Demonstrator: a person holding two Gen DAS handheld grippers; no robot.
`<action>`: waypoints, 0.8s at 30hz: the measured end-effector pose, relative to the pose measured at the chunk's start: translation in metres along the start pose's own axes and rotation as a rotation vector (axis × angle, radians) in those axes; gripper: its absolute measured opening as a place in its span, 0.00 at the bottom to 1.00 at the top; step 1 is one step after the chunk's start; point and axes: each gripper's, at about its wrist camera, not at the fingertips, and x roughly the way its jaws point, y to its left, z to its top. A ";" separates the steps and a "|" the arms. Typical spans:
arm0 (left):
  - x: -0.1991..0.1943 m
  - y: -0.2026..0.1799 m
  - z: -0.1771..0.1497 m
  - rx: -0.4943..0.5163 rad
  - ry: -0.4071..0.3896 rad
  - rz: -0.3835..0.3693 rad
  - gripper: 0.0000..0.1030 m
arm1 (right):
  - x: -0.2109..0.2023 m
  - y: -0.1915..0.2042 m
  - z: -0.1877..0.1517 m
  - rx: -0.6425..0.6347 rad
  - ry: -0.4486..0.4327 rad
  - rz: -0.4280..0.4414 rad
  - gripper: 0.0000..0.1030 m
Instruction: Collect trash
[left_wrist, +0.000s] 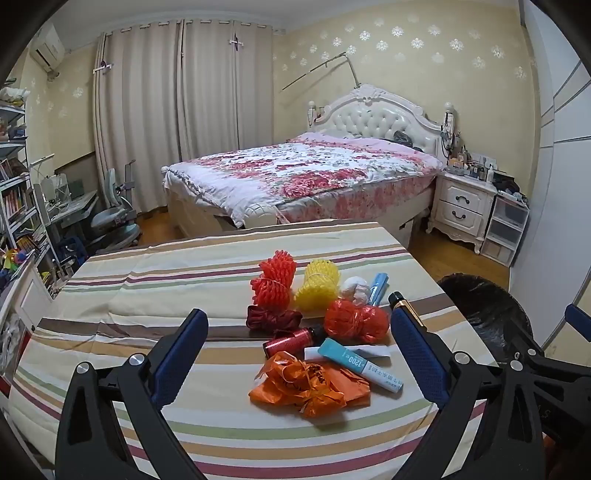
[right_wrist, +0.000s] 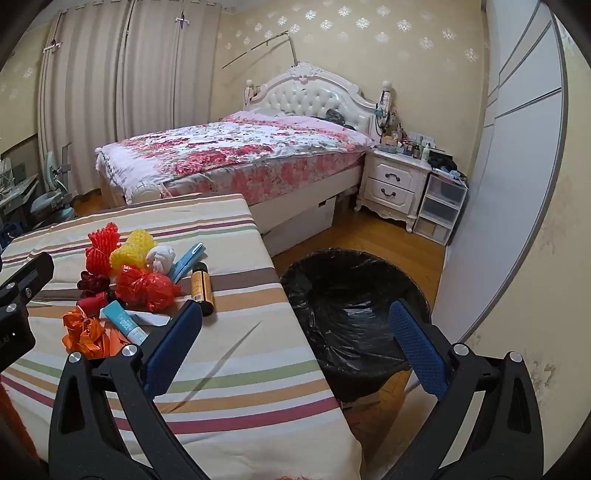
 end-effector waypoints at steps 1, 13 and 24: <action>0.000 0.000 0.000 0.000 -0.004 -0.003 0.94 | 0.000 0.000 0.000 -0.001 -0.002 -0.001 0.96; 0.002 0.004 0.000 -0.010 0.006 -0.002 0.94 | -0.002 -0.002 -0.001 -0.007 -0.012 -0.007 0.96; 0.004 0.000 -0.005 -0.009 0.016 0.004 0.94 | -0.001 -0.004 -0.002 -0.007 -0.009 -0.007 0.96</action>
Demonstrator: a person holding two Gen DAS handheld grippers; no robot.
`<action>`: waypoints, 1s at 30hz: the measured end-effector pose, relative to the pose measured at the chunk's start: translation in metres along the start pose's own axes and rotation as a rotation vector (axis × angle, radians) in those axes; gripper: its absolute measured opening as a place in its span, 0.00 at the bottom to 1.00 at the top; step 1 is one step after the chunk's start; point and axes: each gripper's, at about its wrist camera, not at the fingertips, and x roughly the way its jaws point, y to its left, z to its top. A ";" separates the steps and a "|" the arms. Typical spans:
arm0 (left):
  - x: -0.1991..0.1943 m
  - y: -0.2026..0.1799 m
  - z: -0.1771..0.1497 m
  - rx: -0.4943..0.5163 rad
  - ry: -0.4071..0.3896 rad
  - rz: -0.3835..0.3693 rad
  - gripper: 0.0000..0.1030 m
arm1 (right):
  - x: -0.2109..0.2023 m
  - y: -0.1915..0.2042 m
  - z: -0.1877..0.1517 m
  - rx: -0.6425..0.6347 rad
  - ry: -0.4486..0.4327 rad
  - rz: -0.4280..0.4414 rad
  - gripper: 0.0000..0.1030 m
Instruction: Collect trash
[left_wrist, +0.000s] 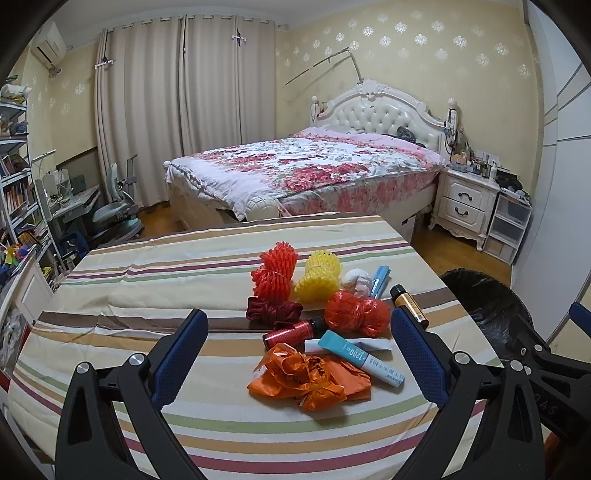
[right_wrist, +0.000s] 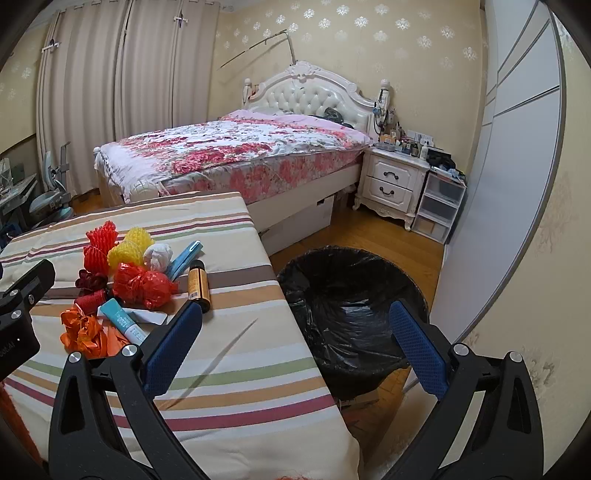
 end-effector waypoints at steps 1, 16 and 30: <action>0.000 0.000 0.000 0.000 0.001 0.000 0.94 | 0.000 0.000 0.000 0.001 0.000 0.000 0.96; 0.001 0.000 -0.001 0.000 0.001 0.000 0.94 | 0.002 -0.001 -0.002 0.000 0.004 0.001 0.96; 0.002 -0.001 -0.004 0.002 0.005 0.000 0.94 | 0.007 -0.005 -0.009 0.001 0.010 0.000 0.96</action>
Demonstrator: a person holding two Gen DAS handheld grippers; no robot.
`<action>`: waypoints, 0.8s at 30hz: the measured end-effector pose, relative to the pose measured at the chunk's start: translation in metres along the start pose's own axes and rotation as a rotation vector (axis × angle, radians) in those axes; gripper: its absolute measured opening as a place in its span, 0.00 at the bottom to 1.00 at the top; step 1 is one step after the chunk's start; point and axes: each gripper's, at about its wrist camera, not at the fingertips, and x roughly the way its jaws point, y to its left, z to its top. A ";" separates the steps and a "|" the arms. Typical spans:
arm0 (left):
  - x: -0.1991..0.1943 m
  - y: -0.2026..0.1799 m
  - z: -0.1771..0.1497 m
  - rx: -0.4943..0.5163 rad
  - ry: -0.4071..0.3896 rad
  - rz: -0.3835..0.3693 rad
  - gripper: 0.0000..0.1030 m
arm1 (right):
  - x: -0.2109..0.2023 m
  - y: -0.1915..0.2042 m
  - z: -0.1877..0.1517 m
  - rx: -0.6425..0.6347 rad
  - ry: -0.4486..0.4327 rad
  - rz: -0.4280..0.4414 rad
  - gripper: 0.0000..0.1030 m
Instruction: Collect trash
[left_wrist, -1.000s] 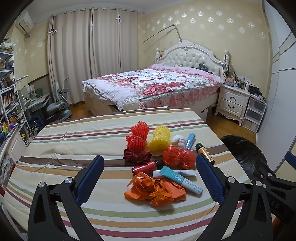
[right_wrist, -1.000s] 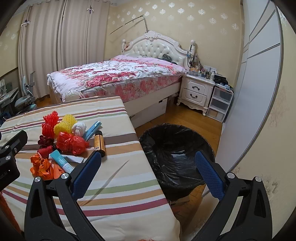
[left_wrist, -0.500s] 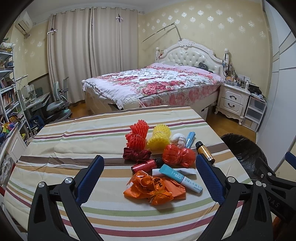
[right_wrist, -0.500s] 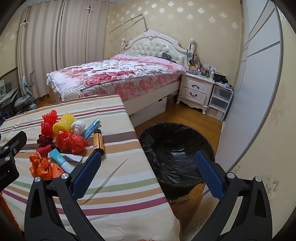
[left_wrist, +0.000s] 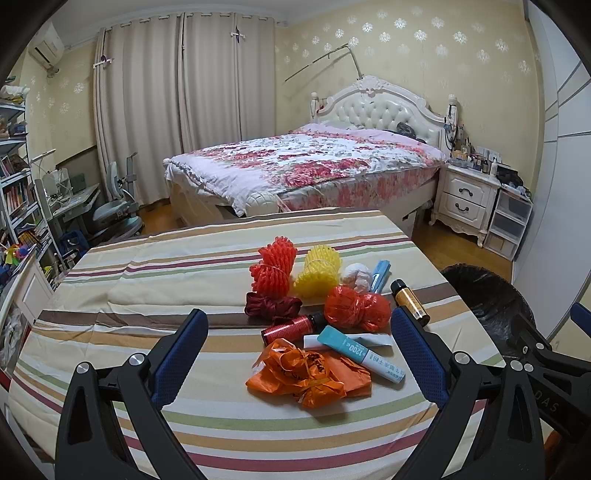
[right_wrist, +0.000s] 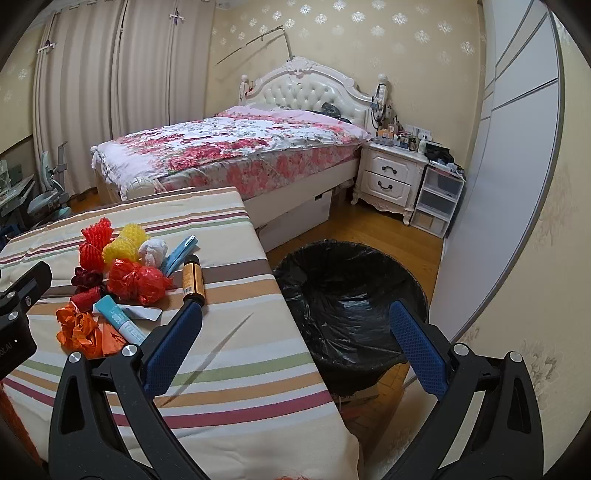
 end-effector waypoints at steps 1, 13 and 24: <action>0.000 0.000 0.000 0.000 0.001 0.000 0.94 | -0.001 -0.001 0.000 0.000 0.000 0.000 0.96; 0.005 -0.002 -0.008 0.004 0.007 0.001 0.94 | 0.000 -0.004 0.000 0.009 0.018 -0.006 0.96; 0.005 -0.002 -0.013 0.006 0.015 0.003 0.94 | 0.001 -0.004 0.000 0.009 0.027 -0.003 0.96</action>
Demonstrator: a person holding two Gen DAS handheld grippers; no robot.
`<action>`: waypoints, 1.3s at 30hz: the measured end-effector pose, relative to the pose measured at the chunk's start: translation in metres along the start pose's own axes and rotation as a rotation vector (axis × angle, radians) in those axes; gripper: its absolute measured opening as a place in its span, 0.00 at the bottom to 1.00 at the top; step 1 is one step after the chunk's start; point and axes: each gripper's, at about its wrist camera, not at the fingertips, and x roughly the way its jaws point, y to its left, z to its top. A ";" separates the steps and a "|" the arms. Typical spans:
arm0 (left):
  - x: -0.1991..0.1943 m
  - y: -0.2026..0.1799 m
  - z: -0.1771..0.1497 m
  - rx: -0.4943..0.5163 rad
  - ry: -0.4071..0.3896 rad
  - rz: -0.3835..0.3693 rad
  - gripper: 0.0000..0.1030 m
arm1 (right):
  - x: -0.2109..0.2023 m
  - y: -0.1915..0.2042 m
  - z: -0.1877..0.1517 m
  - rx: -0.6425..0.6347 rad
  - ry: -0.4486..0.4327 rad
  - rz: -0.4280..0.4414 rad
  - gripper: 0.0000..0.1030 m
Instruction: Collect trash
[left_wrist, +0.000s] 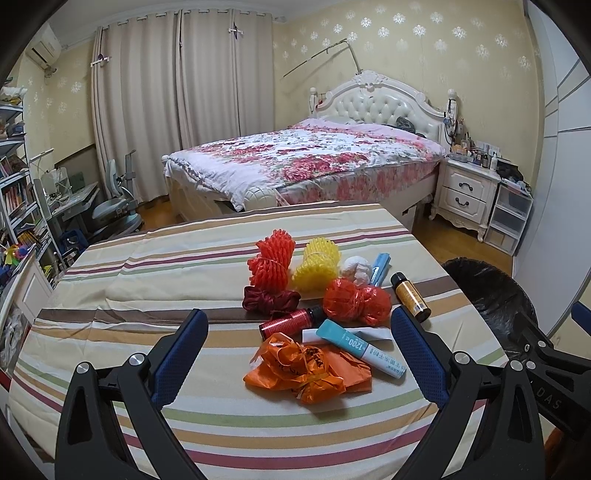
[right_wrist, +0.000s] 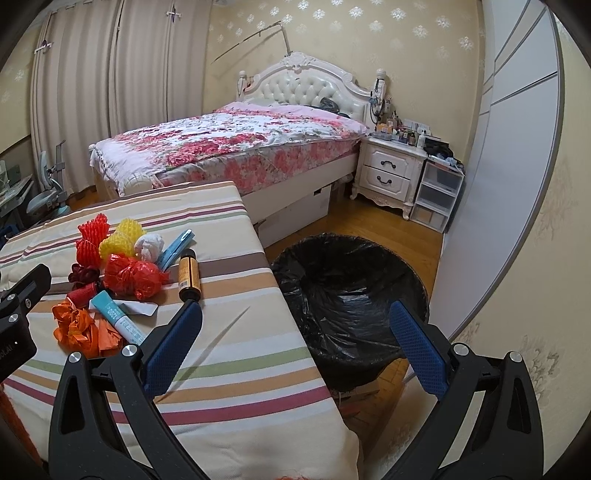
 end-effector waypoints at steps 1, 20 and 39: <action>0.000 0.000 0.001 0.000 0.000 0.000 0.94 | 0.000 0.000 0.000 0.000 0.000 0.000 0.96; 0.000 -0.001 -0.001 0.001 0.006 -0.001 0.94 | 0.004 0.000 -0.003 0.005 0.019 0.002 0.96; 0.016 0.064 0.006 -0.068 0.084 0.050 0.93 | 0.021 0.017 -0.004 -0.027 0.079 0.057 0.95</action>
